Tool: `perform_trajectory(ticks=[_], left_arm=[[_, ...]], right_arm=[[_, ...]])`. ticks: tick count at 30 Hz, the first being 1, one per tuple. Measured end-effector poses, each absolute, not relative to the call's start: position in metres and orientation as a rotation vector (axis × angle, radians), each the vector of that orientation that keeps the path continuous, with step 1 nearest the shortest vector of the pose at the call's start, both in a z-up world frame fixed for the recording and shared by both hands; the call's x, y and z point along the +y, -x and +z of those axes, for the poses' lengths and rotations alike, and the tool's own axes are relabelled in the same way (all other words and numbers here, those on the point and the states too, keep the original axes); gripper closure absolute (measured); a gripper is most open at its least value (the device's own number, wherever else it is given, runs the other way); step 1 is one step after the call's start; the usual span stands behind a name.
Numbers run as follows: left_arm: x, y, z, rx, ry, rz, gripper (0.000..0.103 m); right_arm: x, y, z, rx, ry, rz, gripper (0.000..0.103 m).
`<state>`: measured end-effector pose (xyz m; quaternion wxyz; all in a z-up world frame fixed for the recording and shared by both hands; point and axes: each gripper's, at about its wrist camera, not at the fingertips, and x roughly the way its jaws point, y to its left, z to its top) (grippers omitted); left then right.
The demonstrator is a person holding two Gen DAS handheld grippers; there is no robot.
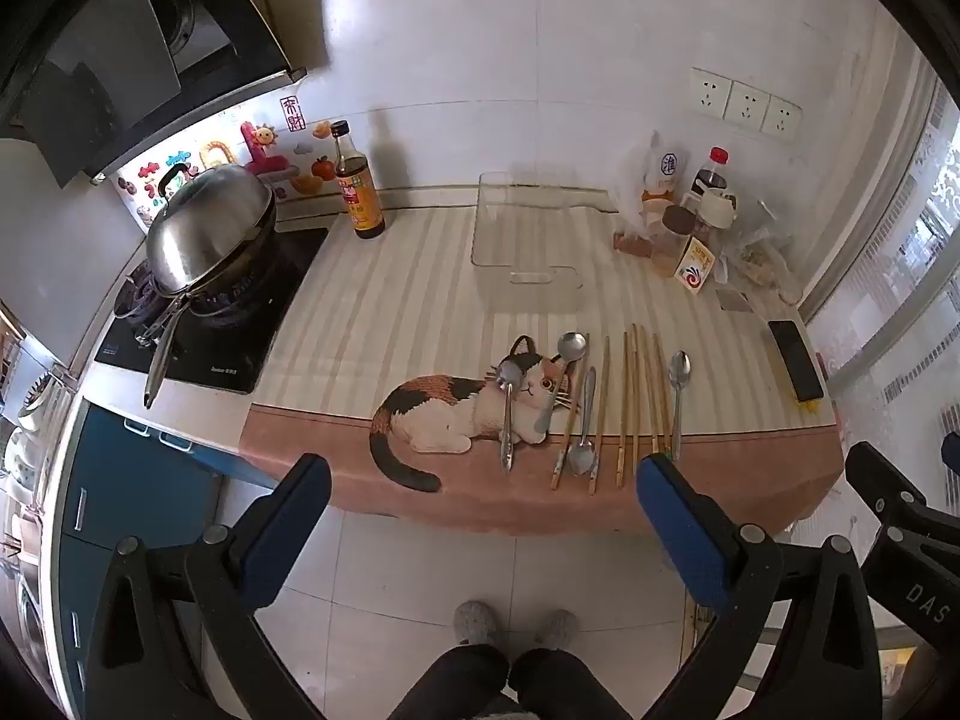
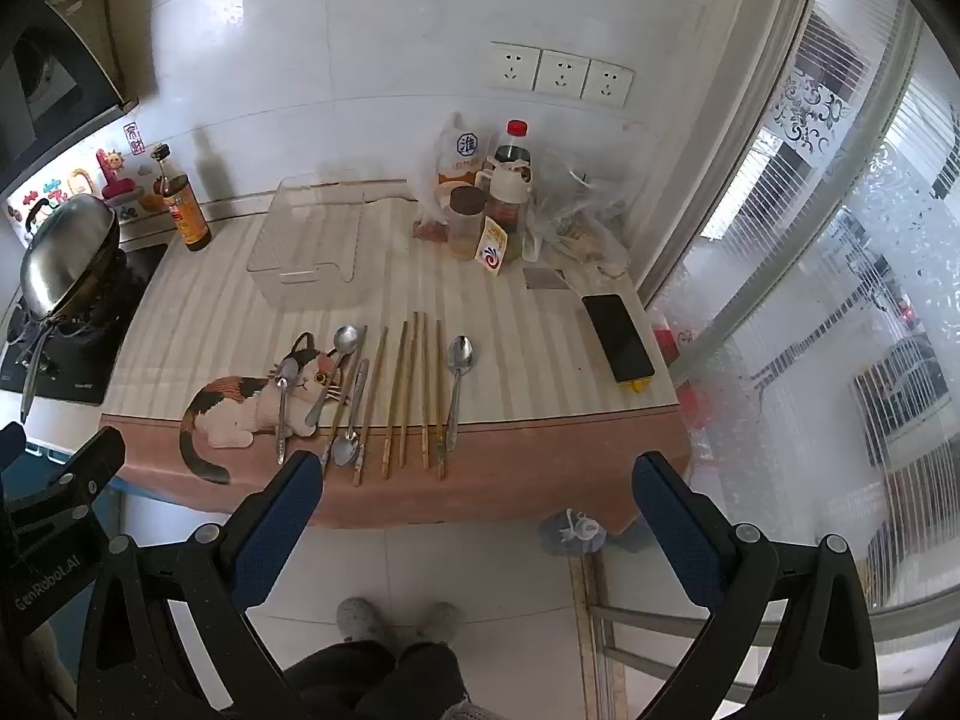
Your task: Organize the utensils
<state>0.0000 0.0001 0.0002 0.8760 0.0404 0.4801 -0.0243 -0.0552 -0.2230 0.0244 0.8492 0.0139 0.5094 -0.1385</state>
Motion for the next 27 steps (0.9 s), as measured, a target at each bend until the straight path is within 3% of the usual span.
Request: perform_trajectory(ticks=[27], left_arm=[[-0.0024, -0.0002, 0.0051, 0.996, -0.086, -0.052, 0.0]], right_arm=[[-0.227, 0.0591, 0.023, 1.068, -0.034, -0.287, 0.0]])
